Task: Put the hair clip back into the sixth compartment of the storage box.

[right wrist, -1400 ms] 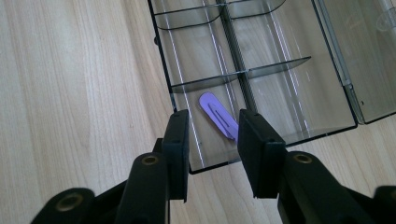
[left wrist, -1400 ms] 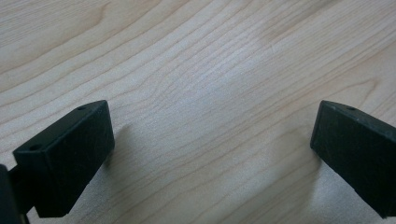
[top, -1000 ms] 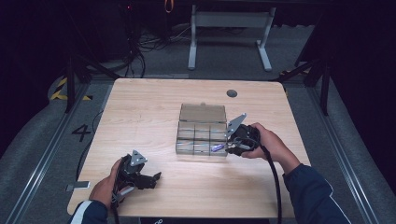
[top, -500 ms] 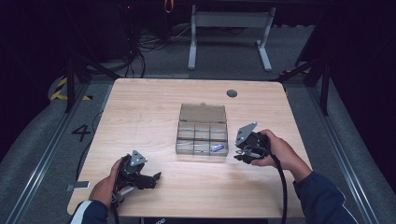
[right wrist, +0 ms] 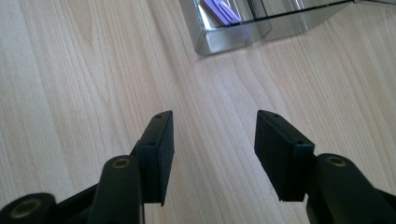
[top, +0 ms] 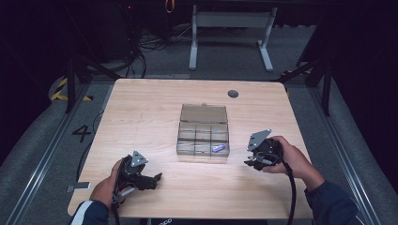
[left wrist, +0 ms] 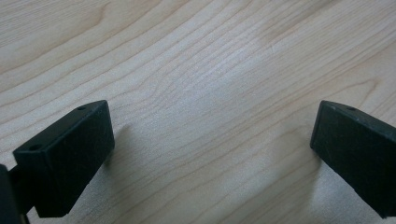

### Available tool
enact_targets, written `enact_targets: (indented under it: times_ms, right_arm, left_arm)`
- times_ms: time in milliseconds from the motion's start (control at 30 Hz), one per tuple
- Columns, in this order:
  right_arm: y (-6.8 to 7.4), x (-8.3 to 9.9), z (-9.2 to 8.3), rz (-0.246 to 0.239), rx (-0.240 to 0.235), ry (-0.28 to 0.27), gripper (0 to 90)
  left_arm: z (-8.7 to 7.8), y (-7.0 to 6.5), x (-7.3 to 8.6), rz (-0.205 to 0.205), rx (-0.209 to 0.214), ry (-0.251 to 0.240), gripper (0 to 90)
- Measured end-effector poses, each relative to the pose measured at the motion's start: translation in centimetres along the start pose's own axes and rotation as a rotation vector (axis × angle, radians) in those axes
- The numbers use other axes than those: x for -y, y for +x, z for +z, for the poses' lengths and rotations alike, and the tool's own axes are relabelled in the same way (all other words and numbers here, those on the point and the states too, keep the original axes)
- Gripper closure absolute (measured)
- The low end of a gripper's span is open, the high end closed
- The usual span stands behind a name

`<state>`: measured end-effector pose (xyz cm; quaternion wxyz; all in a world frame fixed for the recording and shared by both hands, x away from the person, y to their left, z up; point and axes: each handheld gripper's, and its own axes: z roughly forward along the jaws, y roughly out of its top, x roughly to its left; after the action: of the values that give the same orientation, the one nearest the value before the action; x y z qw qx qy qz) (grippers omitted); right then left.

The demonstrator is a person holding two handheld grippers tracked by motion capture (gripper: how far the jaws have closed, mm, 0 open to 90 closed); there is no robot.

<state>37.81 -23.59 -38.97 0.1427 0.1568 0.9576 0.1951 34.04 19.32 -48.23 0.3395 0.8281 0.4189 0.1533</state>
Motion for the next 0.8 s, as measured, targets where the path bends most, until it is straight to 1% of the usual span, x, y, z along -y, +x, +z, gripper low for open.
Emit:
enact_targets:
  times_ms: [167, 367, 400, 433, 500, 600, 633, 700, 733, 800]
  right_arm:
    - [0.2, 1.2, -0.2, 0.009, 0.026, -0.021, 46.7]
    - [0.4, 2.5, -0.4, 0.01, 0.04, -0.058, 44.8]
    - [0.4, 2.7, -0.5, 0.013, 0.036, -0.059, 44.2]
    - [0.5, 2.9, -0.5, 0.017, 0.043, -0.063, 43.6]
    - [0.6, 3.4, -0.4, 0.021, 0.043, -0.063, 43.6]
    - [0.8, 4.0, -0.3, 0.041, 0.05, -0.071, 43.0]
    - [0.8, 4.0, -0.3, 0.041, 0.05, -0.071, 43.0]
    - [0.9, 4.8, -0.2, 0.052, 0.056, -0.077, 41.7]
    - [0.9, 5.2, -0.1, 0.059, 0.052, -0.072, 41.2]
    - [0.9, 5.9, -0.1, 0.069, 0.062, -0.062, 40.3]
  left_arm:
    - [0.0, 0.0, 0.0, 0.0, 0.0, 0.0, 0.0]
    - [0.0, 0.0, 0.0, 0.0, 0.0, 0.0, 0.0]
    - [0.0, 0.0, 0.0, 0.0, 0.0, 0.0, 0.0]
    - [0.0, 0.0, 0.0, 0.0, 0.0, 0.0, 0.1]
    - [0.0, 0.0, 0.0, 0.0, 0.0, 0.0, 0.0]
    - [0.0, 0.0, 0.0, 0.0, 0.0, 0.0, 0.1]
    - [0.0, 0.0, 0.0, 0.0, 0.0, 0.0, 0.1]
    - [0.0, 0.0, 0.0, 0.0, 0.0, 0.0, 0.0]
    - [0.0, 0.0, 0.0, 0.0, 0.0, 0.0, 0.1]
    - [0.0, 0.0, 0.0, 0.0, 0.0, 0.0, 0.0]
